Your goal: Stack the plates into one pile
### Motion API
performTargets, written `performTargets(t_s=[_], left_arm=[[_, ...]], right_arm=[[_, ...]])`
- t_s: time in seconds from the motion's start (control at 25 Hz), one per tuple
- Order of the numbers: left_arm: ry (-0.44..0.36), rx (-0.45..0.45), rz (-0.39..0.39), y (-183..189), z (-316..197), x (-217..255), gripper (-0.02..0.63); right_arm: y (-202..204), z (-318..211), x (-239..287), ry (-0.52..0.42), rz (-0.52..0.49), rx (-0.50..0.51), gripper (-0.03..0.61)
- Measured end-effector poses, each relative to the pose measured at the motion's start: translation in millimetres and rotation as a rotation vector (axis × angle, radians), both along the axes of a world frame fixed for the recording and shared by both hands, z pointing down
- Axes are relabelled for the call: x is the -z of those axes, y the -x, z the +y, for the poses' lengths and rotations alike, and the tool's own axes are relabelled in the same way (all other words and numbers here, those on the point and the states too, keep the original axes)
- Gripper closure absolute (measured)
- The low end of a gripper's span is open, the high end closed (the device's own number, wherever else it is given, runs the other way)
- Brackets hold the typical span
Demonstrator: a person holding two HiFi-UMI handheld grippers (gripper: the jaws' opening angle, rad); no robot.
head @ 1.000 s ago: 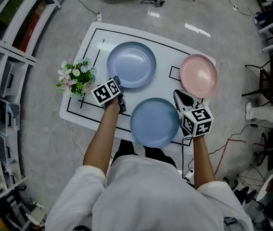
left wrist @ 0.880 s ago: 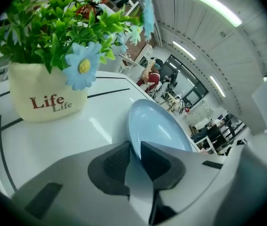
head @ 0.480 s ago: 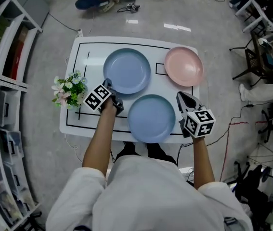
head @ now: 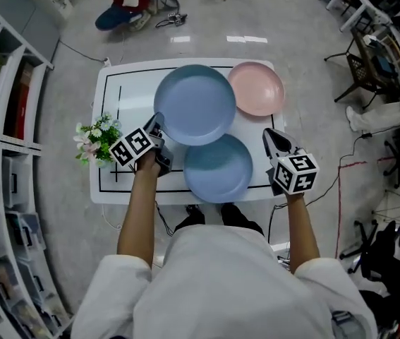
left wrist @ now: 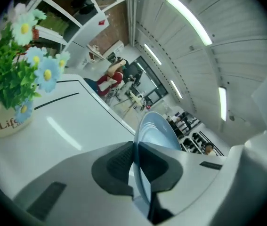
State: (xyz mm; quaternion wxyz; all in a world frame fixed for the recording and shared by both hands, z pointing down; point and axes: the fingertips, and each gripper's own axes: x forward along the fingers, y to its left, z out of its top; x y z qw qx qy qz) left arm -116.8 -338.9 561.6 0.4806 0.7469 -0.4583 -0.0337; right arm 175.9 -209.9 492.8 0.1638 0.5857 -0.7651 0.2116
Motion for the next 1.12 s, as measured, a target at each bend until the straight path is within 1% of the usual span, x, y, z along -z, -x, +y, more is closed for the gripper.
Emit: performTargets(t_s=[0.12, 0.2, 0.44, 0.64, 0.8, 1.0, 1.04, 1.08, 1.12], left_arm=[[-0.02, -0.17, -0.022, -20.1, 20.3, 11.0, 0.572], [-0.015, -0.26, -0.045, -29.9, 34.8, 9.5, 0.572], [0.055, -0.444, -0.084, -52.6, 80.2, -20.3, 0.568], [0.1, -0.509, -0.118, -65.4, 110.5, -36.4, 0.565], [0.132, -0.527, -0.145, -67.3, 130.9, -48.6, 0.557], [0.134, -0.57, -0.191, -71.3, 144.1, -56.6, 0.551], [0.127, -0.577, -0.218, -70.4, 145.1, -58.9, 0.551], [0.114, -0.589, -0.269, -68.7, 146.2, -62.2, 0.551], [0.096, -0.607, -0.344, -66.6, 147.4, -66.3, 0.549]], right_arm=[[-5.5, 6.8, -2.1, -0.004, -0.005, -0.029, 0.566], [-7.7, 13.7, -2.7, -0.011, -0.002, -0.052, 0.566], [-6.8, 43.9, -11.3, -0.004, 0.009, -0.109, 0.566], [-12.2, 67.3, -18.6, 0.017, 0.012, -0.143, 0.565], [-19.0, 82.6, -25.8, 0.034, 0.006, -0.175, 0.565], [-19.2, 88.1, -31.0, 0.047, 0.014, -0.178, 0.565], [-17.8, 88.5, -32.5, 0.051, 0.017, -0.173, 0.565], [-16.3, 88.7, -33.9, 0.056, 0.019, -0.167, 0.565], [-15.1, 88.5, -35.1, 0.06, 0.022, -0.162, 0.565]])
